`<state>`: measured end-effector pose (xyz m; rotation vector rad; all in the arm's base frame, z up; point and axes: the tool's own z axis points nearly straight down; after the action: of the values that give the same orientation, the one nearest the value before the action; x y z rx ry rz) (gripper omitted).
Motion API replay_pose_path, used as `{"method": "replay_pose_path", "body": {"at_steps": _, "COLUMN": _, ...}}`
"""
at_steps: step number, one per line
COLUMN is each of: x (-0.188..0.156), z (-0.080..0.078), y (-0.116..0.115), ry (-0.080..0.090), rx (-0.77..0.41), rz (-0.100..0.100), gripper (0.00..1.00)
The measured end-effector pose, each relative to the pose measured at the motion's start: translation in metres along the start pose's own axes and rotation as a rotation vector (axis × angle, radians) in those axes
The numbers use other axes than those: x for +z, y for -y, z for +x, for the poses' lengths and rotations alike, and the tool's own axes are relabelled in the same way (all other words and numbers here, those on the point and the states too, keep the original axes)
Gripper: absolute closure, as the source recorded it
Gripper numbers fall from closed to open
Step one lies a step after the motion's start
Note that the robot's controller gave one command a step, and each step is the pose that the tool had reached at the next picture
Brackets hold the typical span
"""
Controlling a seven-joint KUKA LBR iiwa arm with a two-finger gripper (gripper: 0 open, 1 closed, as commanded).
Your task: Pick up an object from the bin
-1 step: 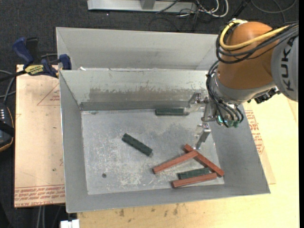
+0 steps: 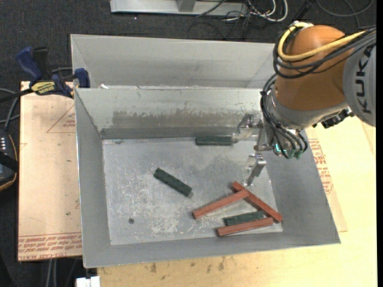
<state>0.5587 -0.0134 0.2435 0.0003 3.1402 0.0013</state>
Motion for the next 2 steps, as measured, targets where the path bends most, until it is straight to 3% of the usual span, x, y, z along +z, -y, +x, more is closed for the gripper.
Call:
{"method": "replay_pose_path", "body": {"at_steps": 1, "x": 0.039, "z": 0.009, "y": 0.009, "ry": 0.009, "rx": -0.039, "rz": 0.0, "gripper": 0.0}}
{"method": "replay_pose_path", "body": {"at_steps": 2, "x": 0.165, "z": 0.012, "y": 0.034, "ry": 0.017, "rx": 0.054, "rz": -0.005, "gripper": 1.0}}
